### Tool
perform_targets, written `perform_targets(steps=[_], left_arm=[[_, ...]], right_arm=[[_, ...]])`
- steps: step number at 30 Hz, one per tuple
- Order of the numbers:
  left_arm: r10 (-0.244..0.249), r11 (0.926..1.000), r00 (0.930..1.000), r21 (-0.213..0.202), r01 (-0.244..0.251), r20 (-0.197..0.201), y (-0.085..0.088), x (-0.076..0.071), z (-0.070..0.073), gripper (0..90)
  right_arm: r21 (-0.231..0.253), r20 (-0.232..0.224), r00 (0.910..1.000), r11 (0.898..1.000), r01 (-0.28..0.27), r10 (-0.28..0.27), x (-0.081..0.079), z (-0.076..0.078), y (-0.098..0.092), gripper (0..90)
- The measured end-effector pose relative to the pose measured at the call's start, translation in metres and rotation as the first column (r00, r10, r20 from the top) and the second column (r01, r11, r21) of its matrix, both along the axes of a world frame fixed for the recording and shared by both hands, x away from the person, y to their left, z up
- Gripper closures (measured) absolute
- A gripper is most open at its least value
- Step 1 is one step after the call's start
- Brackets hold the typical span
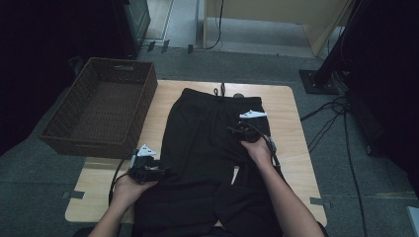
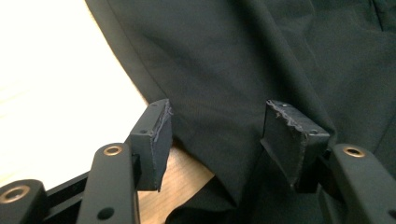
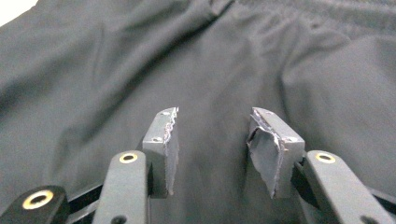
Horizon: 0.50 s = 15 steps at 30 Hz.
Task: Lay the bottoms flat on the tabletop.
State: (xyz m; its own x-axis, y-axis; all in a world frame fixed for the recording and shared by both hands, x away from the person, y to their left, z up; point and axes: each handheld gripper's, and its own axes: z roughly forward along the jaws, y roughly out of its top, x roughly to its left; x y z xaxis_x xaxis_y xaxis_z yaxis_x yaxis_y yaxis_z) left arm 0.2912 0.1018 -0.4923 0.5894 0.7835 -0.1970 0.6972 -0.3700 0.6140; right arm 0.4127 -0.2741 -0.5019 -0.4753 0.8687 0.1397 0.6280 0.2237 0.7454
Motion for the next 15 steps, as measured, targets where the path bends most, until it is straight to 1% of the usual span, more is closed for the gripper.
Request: perform_targets(steps=[1, 2, 3, 4, 5, 6, 7, 9, 10, 11, 12, 14, 15], left_arm=[[0.001, 1.0, 1.0, -0.002, -0.001, 0.0, 0.001, -0.001, 0.0, 41.3], [0.005, 0.9999, 1.0, -0.01, -0.005, -0.008, 0.002, -0.002, -0.001, 40.4], [0.003, 0.9999, 0.9999, -0.01, -0.003, -0.01, 0.003, -0.003, -0.001, 40.4], [0.006, 0.9999, 0.9999, -0.012, -0.007, -0.012, 0.003, -0.004, -0.002, 40.4], [0.004, 1.0, 0.9999, -0.008, -0.005, -0.015, 0.004, -0.005, -0.002, 40.4], [0.005, 0.9999, 0.9999, -0.01, -0.005, -0.014, 0.005, -0.005, -0.002, 40.4], [0.006, 0.9999, 0.9999, -0.011, -0.006, -0.014, 0.005, -0.005, -0.001, 40.4], [0.009, 0.9999, 0.9998, -0.012, -0.009, -0.016, 0.006, -0.005, -0.002, 40.3], [0.009, 0.9999, 0.9999, -0.006, -0.009, -0.013, 0.006, -0.005, -0.002, 40.3], [0.009, 1.0, 0.9999, 0.0, -0.009, -0.009, 0.006, -0.006, -0.002, 40.1], [0.008, 1.0, 1.0, 0.006, -0.008, -0.006, 0.007, -0.006, -0.002, 40.1], [0.01, 0.9999, 0.9999, 0.003, -0.01, -0.006, 0.008, -0.006, -0.002, 39.9], [0.013, 0.9999, 0.9999, 0.0, -0.013, -0.01, 0.009, -0.005, -0.002, 39.9]], right_arm=[[-0.003, 0.004, 1.0, 1.0, 0.003, -0.003, 0.002, 0.0, 0.002, 53.7], [-0.005, -0.001, 1.0, 1.0, 0.008, -0.008, 0.005, 0.001, 0.006, 51.4], [-0.005, -0.012, 0.9998, 1.0, 0.013, -0.013, 0.008, 0.002, 0.008, 50.9], [0.008, -0.024, 0.9997, 1.0, 0.006, -0.006, 0.011, 0.002, 0.011, 51.1], [0.018, -0.025, 0.9997, 1.0, 0.003, -0.002, 0.014, 0.003, 0.013, 51.8], [0.015, -0.023, 0.9997, 1.0, 0.002, -0.002, 0.016, 0.004, 0.016, 53.1], [0.015, -0.006, 1.0, 1.0, -0.003, 0.003, 0.02, 0.006, 0.022, 52.1], [0.022, -0.006, 1.0, 1.0, -0.003, 0.003, 0.022, 0.006, 0.025, 51.0], [0.021, -0.01, 1.0, 1.0, -0.001, 0.002, 0.024, 0.007, 0.028, 48.9], [0.017, -0.017, 0.9998, 1.0, -0.006, 0.006, 0.029, 0.008, 0.034, 47.2], [0.017, -0.017, 0.9998, 1.0, -0.006, 0.006, 0.029, 0.008, 0.034, 47.2], [0.015, -0.026, 0.9995, 1.0, -0.015, 0.015, 0.033, 0.009, 0.041, 45.8], [0.007, -0.026, 0.9995, 1.0, -0.016, 0.016, 0.035, 0.01, 0.045, 45.3]])
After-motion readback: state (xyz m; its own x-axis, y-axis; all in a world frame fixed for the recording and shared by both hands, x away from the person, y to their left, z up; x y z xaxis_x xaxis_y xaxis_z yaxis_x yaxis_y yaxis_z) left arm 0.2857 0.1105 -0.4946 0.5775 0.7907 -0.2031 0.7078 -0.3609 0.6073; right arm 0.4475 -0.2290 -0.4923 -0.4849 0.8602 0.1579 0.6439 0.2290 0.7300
